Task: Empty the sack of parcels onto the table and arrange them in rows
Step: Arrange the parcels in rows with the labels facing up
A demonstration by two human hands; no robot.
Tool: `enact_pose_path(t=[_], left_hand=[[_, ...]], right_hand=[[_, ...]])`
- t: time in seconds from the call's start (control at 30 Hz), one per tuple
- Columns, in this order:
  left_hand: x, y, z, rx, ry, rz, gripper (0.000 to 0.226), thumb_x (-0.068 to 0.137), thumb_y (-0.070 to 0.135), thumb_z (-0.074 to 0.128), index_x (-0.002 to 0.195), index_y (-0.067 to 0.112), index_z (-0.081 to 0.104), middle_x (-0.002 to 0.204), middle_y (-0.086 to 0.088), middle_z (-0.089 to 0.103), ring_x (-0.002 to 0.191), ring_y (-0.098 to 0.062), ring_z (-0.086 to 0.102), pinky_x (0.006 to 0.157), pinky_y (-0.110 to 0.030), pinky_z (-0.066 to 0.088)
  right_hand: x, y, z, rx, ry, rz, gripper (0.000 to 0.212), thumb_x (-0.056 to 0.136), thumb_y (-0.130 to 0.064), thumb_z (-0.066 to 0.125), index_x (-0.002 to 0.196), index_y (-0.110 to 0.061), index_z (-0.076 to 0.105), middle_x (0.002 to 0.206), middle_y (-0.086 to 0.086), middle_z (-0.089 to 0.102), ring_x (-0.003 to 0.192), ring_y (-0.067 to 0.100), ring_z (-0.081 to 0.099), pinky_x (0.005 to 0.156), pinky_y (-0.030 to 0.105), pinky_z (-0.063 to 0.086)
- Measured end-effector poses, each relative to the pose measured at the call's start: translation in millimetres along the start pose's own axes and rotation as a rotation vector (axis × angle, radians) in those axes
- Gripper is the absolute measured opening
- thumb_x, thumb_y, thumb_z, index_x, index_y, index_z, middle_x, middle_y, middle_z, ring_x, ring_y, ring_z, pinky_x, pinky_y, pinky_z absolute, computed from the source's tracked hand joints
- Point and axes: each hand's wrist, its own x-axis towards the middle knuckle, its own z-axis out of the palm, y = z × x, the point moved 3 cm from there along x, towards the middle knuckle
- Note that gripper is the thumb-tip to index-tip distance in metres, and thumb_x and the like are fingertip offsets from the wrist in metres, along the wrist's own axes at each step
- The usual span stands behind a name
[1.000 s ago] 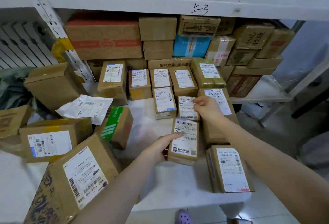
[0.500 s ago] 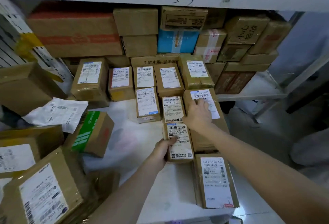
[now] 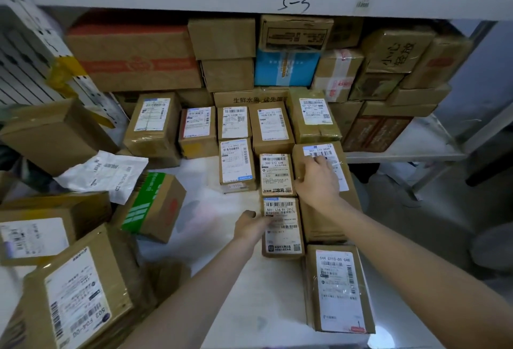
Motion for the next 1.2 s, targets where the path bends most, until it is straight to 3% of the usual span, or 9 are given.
enact_pose_path(t=[0.13,0.33,0.5,0.6,0.7,0.83,1.03,1.13,1.2], left_hand=[[-12,14,-23,-0.010,0.088,0.117,0.035,0.087,0.009,0.062,0.121,0.007,0.057,0.116,-0.009,0.058,0.098,-0.019,0.050,0.082,-0.024,0.038],[-67,59,-130,-0.326,0.518,0.472,0.023,0.091,-0.007,0.049,0.096,0.010,0.063,0.086,-0.002,0.062,0.076,-0.016,0.063,0.070,-0.024,0.052],[-86,27,-246,-0.122,0.813,0.319,0.023,0.087,0.010,0.054,0.109,0.009,0.062,0.103,-0.009,0.062,0.101,-0.029,0.059,0.087,-0.038,0.049],[-91,-23,-282,0.170,0.811,0.011,0.050,0.085,0.022,0.061,0.128,0.002,0.046,0.132,-0.022,0.044,0.123,-0.043,0.043,0.098,-0.045,0.040],[-104,-56,-301,0.220,0.826,-0.080,0.070,0.088,0.027,0.062,0.141,-0.004,0.028,0.143,-0.026,0.029,0.132,-0.043,0.031,0.107,-0.047,0.033],[-98,-78,-318,0.179,0.741,-0.132,0.068,0.090,0.027,0.059,0.143,0.000,0.028,0.142,-0.025,0.031,0.131,-0.043,0.033,0.107,-0.045,0.034],[-92,-79,-329,-0.253,0.554,0.117,0.059,0.089,0.019,0.061,0.141,0.012,0.037,0.132,-0.014,0.053,0.115,-0.033,0.055,0.098,-0.044,0.047],[-91,-71,-331,-0.431,0.458,0.200,0.061,0.087,0.025,0.068,0.139,0.015,0.037,0.131,-0.009,0.054,0.118,-0.029,0.054,0.102,-0.045,0.045],[-94,-66,-324,-0.405,0.295,0.197,0.069,0.082,0.032,0.075,0.138,0.013,0.039,0.128,-0.006,0.055,0.118,-0.028,0.054,0.103,-0.045,0.044]], right_hand=[[-11,-32,9,0.230,-0.061,-0.172,0.038,0.085,-0.009,0.062,0.122,-0.017,0.059,0.124,0.003,0.051,0.115,0.021,0.051,0.093,0.031,0.046],[-29,-103,36,0.456,-0.288,-0.287,0.026,0.083,-0.003,0.056,0.103,-0.013,0.069,0.102,0.004,0.069,0.091,0.016,0.063,0.081,0.024,0.050],[-67,-177,62,0.498,-0.530,-0.345,0.020,0.086,-0.011,0.060,0.104,-0.004,0.068,0.084,0.006,0.067,0.081,0.019,0.060,0.072,0.027,0.046],[-99,-219,93,0.490,-0.793,-0.389,0.035,0.090,-0.030,0.062,0.111,-0.002,0.066,0.107,0.015,0.069,0.100,0.026,0.064,0.081,0.031,0.048],[-121,-242,123,0.571,-0.983,-0.264,0.055,0.087,-0.046,0.062,0.135,-0.019,0.050,0.132,0.001,0.058,0.121,0.019,0.054,0.093,0.029,0.046],[-130,-246,145,0.601,-0.985,-0.162,0.094,0.059,-0.067,0.072,0.138,-0.026,0.042,0.136,-0.002,0.055,0.120,0.017,0.055,0.105,0.037,0.044],[-141,-232,127,0.791,-0.908,-0.027,0.080,0.063,-0.043,0.082,0.131,-0.017,0.046,0.118,0.003,0.067,0.104,0.019,0.066,0.087,0.033,0.054],[-141,-220,107,1.032,-0.829,0.114,0.034,0.084,-0.024,0.068,0.115,-0.012,0.060,0.099,0.008,0.074,0.086,0.020,0.070,0.071,0.031,0.056],[-144,-213,92,1.143,-0.773,0.174,0.023,0.088,-0.021,0.063,0.108,-0.011,0.064,0.091,0.007,0.075,0.076,0.019,0.072,0.062,0.027,0.055]])
